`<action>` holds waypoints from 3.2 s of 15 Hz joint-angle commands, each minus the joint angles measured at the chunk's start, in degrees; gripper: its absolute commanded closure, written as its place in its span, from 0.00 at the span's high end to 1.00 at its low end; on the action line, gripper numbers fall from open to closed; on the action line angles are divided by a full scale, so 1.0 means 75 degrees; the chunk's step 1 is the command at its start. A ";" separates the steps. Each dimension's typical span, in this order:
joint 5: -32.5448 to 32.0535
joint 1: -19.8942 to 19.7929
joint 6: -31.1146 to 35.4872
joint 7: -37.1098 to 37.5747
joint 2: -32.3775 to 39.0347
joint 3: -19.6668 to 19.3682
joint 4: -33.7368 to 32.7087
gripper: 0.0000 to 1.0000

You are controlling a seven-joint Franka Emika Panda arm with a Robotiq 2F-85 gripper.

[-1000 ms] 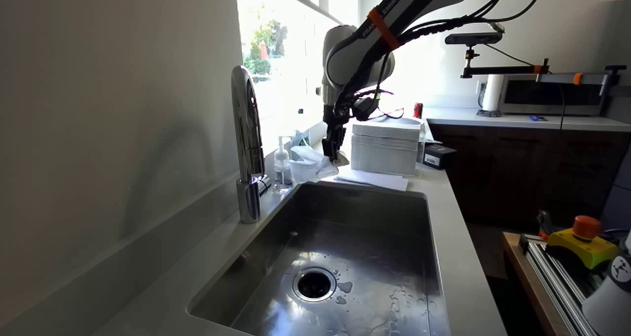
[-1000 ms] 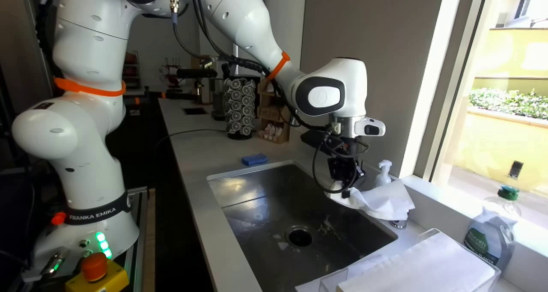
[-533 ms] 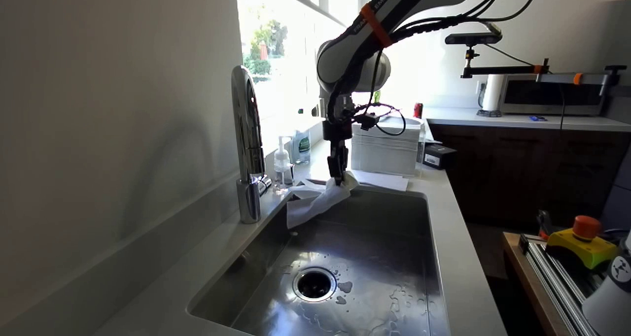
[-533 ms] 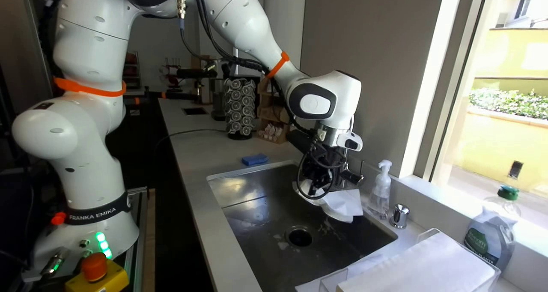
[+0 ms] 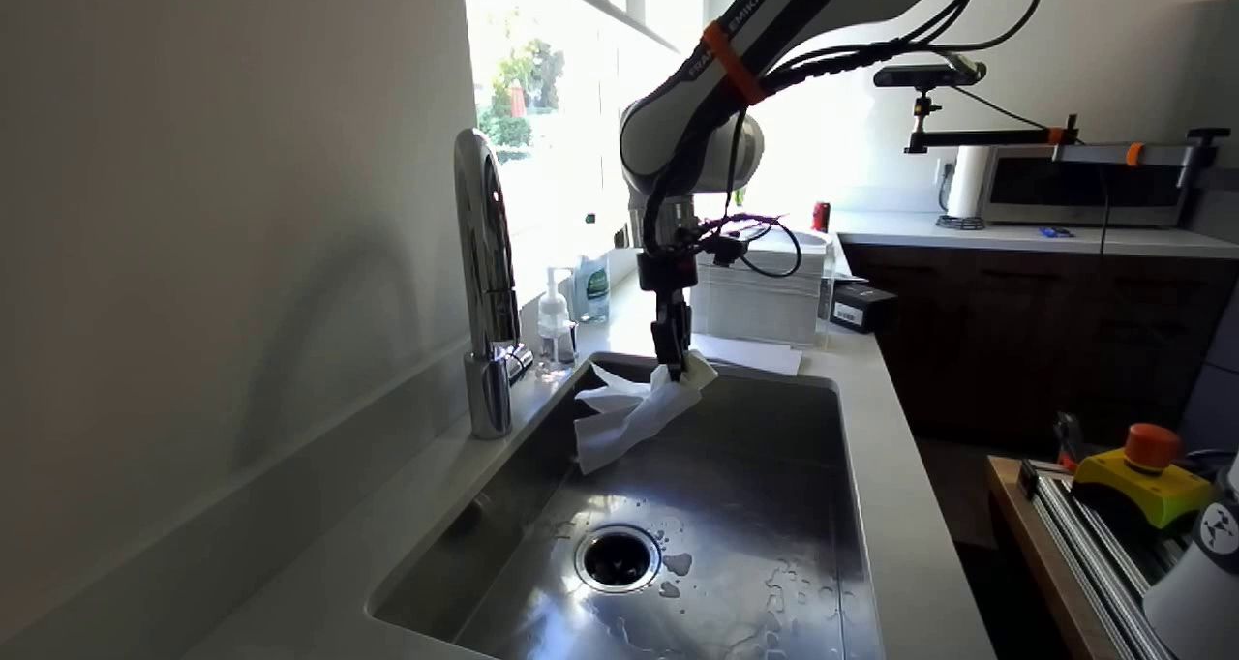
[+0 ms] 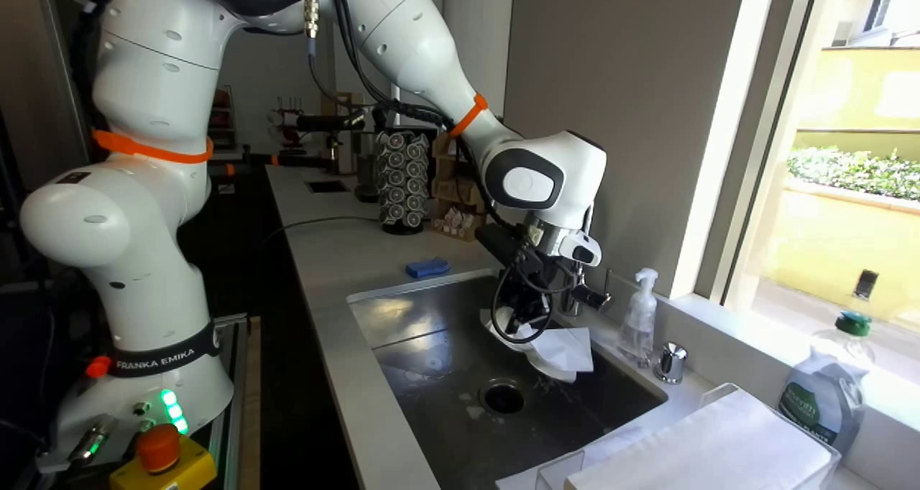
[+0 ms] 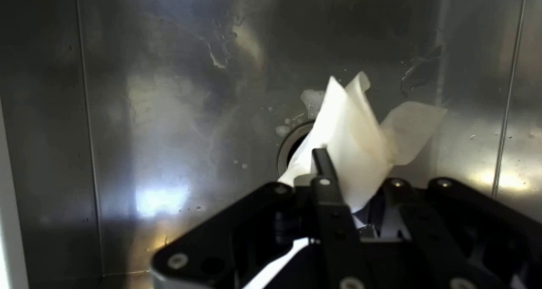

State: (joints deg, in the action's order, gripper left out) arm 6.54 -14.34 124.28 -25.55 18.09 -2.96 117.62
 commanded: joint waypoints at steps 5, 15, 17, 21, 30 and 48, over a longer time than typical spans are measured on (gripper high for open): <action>0.0356 -0.0090 -0.0102 -0.0578 0.1130 0.0186 -0.0598 0.02; 0.0354 -0.0217 0.0050 -0.0892 0.2912 0.0648 -0.2008 0.02; 0.0339 -0.0235 0.0226 -0.0990 0.3180 0.0732 -0.2237 0.02; 0.0232 -0.0241 0.0591 -0.1181 0.3693 0.0821 -0.2629 0.02; 0.0163 -0.0353 0.1733 -0.0872 0.4302 0.0721 -0.3075 0.02; 0.0205 -0.0639 0.4044 -0.1071 0.5071 0.1986 -0.3002 0.02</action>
State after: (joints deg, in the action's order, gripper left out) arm 8.26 -17.96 151.73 -32.98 54.89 9.31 95.31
